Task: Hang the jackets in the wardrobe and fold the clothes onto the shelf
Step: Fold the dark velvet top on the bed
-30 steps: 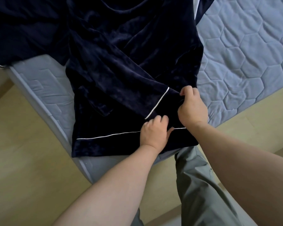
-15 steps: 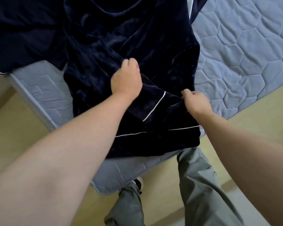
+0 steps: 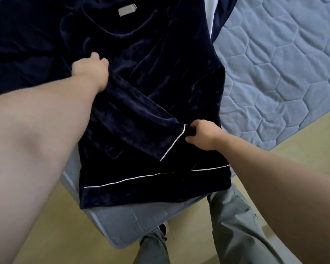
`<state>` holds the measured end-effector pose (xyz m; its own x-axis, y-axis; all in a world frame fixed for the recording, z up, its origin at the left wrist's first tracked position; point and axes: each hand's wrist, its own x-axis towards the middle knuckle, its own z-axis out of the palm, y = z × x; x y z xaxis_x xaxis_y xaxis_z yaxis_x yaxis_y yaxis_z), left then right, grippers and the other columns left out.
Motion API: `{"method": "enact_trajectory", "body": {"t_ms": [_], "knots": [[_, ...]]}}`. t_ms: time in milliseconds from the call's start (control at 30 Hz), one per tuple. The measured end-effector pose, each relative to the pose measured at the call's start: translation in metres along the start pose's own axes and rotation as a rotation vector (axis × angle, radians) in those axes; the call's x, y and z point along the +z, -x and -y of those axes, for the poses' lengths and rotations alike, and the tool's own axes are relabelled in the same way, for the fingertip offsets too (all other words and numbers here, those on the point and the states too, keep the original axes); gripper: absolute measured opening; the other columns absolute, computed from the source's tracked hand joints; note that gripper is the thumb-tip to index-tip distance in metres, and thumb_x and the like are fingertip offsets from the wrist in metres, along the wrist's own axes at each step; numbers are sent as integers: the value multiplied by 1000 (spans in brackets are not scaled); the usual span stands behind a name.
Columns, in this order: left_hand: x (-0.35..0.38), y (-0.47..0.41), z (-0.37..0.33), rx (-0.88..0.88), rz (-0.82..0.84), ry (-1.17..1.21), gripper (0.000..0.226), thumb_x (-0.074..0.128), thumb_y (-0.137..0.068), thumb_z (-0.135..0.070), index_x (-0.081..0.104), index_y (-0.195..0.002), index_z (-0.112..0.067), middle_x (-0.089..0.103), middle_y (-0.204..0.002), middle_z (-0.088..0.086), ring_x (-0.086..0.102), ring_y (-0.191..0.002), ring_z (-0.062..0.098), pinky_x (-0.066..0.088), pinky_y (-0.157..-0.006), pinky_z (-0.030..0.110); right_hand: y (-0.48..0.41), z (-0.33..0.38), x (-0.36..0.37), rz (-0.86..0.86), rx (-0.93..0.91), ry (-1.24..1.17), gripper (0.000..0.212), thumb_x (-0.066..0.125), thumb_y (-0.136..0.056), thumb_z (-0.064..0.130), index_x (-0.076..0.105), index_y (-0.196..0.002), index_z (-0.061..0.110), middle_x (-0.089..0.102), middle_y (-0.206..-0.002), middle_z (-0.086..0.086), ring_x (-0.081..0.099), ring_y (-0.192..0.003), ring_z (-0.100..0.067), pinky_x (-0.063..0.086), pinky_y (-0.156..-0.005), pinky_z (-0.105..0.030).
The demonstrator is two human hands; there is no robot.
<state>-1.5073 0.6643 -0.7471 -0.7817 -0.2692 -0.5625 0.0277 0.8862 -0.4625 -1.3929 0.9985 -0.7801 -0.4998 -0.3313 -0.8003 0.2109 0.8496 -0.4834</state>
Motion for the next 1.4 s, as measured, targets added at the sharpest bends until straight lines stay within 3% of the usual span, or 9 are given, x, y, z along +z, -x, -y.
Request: {"method": "enact_trajectory", "body": {"t_ms": [100, 233, 533, 767, 1000, 1133, 1267, 1333, 1400], "knots": [[-5, -18, 16, -104, 14, 76, 49, 52, -90, -4, 40, -137, -6, 38, -138, 21, 48, -122, 50, 46, -90, 58, 0, -1, -16, 75, 40, -11, 13, 71, -84, 20, 58, -84, 20, 58, -77, 5, 59, -80, -21, 43, -59, -28], [-8, -38, 27, -210, 8, 234, 48, 53, -95, -10, 34, -140, -6, 37, -140, 25, 44, -126, 52, 43, -97, 60, -11, 1, -46, -101, 203, -329, 14, 56, -79, 4, 63, -84, 15, 62, -72, -5, 62, -67, -24, 48, -43, -26], [13, -44, 21, -263, -66, 364, 47, 42, -104, -36, 33, -141, -8, 31, -144, 23, 43, -122, 48, 43, -95, 57, -30, 13, -61, -175, 399, 73, 22, 53, -81, 19, 46, -101, 14, 51, -85, -3, 53, -74, -22, 46, -68, -37], [25, -35, 37, -278, -102, 408, 63, 61, -87, -2, 34, -143, -8, 23, -153, 14, 40, -126, 42, 44, -102, 53, -30, 20, -53, -461, 449, 114, 33, 58, -78, 20, 42, -106, 17, 51, -105, -3, 54, -100, -30, 43, -90, -46], [18, -45, 40, -350, -295, 587, 77, 66, -82, -11, 27, -147, -22, 1, -164, 9, 56, -108, 45, 49, -92, 51, -73, 77, -63, -954, 103, -1, 47, 49, -73, 15, 48, -120, 19, 44, -129, -9, 41, -116, -32, 25, -102, -44], [2, -57, 42, -558, -470, 797, 61, 48, -95, -29, 26, -151, -13, 26, -158, 14, 60, -110, 44, 46, -91, 46, -115, 111, -110, -1005, 35, -16, 50, 48, -88, 29, 44, -136, 16, 38, -144, -9, 40, -123, -29, 31, -102, -42], [-10, -83, 64, -699, -222, 959, 62, 51, -98, -39, 31, -149, -9, 49, -144, 16, 57, -122, 36, 47, -101, 42, -152, 135, -169, -953, 146, -211, 75, 55, -91, 45, 25, -153, 14, 25, -158, -7, 33, -138, -27, 34, -108, -43], [-13, -90, 75, -714, -119, 981, 52, 61, -92, -22, 45, -139, -5, 62, -129, 18, 64, -112, 33, 53, -95, 42, -158, 143, -195, -873, 164, -329, 80, 61, -85, 49, 30, -150, 13, 43, -148, -4, 44, -133, -26, 41, -106, -42], [-16, -91, 81, -710, -92, 1015, 43, 63, -86, -1, 54, -128, -5, 71, -106, 19, 71, -91, 30, 60, -76, 39, -159, 150, -213, -758, 157, -332, 54, 66, -77, 45, 56, -120, 14, 63, -107, 1, 63, -106, -25, 53, -95, -42]]}}
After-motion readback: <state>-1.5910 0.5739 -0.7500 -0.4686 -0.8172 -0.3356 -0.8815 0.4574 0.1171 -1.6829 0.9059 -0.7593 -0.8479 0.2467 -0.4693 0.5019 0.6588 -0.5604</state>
